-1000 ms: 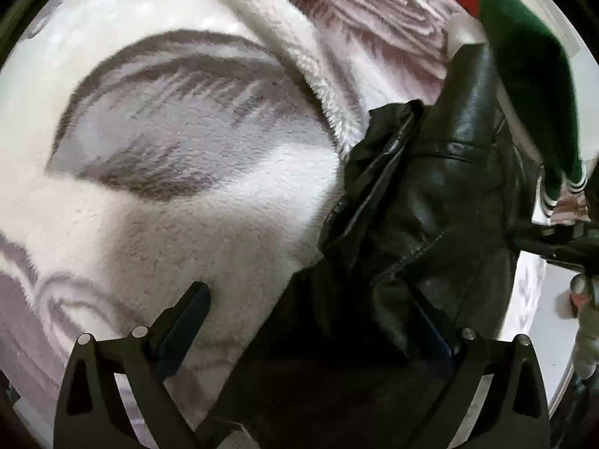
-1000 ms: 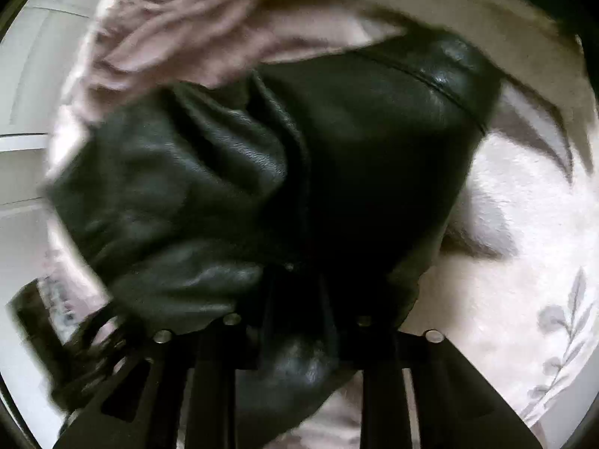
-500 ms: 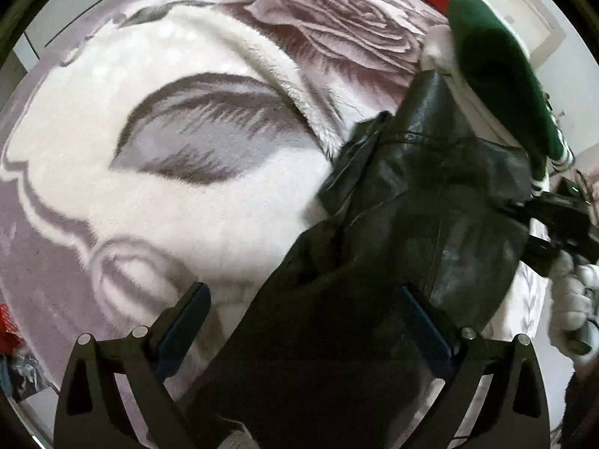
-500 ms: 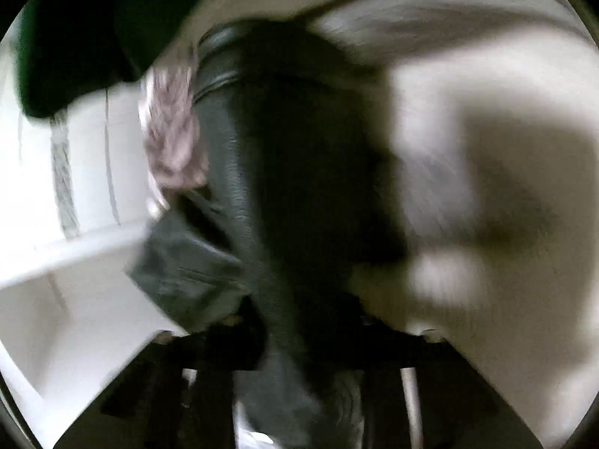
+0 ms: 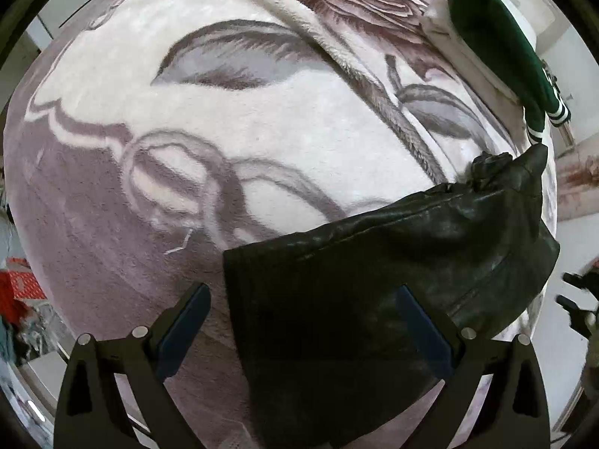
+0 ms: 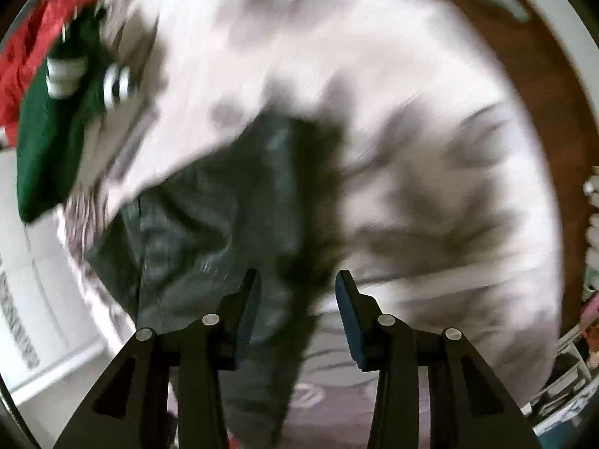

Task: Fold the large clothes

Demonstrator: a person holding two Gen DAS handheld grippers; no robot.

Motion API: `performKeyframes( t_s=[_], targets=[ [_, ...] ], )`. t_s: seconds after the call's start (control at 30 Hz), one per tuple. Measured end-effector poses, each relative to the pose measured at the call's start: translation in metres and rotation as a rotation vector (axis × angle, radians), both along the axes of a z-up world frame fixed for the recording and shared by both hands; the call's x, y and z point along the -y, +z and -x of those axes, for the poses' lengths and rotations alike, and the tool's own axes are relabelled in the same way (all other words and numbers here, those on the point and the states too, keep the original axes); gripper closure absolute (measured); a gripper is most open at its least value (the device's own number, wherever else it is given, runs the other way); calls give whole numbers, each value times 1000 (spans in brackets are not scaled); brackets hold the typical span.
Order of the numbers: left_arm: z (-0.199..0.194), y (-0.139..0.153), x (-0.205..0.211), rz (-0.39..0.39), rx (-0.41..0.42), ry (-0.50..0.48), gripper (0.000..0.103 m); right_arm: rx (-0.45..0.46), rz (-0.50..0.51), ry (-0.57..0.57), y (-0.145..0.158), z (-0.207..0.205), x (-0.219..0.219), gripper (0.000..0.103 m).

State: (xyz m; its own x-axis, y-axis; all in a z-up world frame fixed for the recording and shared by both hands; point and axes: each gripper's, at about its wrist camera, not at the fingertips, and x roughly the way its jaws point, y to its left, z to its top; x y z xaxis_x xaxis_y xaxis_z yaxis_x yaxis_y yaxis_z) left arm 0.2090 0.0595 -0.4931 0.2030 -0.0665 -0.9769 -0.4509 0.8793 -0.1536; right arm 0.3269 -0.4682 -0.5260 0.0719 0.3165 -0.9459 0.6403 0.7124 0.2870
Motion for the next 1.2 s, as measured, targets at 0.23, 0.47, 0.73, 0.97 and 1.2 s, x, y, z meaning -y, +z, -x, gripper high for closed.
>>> performKeyframes(
  t_s=[0.23,0.47,0.73,0.97,1.2],
  targets=[
    [-30,-28,17,-106,-1,18,0,86,-76,663,16,-74,-153,59],
    [-39,-62,4,-139,-59,19,0,25,57,762,-72,-143,-241,60],
    [-12,-45,-11,-98,-57,77,0,115,-18,833,7,-119,-235,61],
    [53,-20,-37,-84,-50,181,1,4,-41,931,-67,-103,-294,61],
    [100,-19,-54,139,1,353,3,63,-154,821,-13,-88,-237,57]
  ],
)
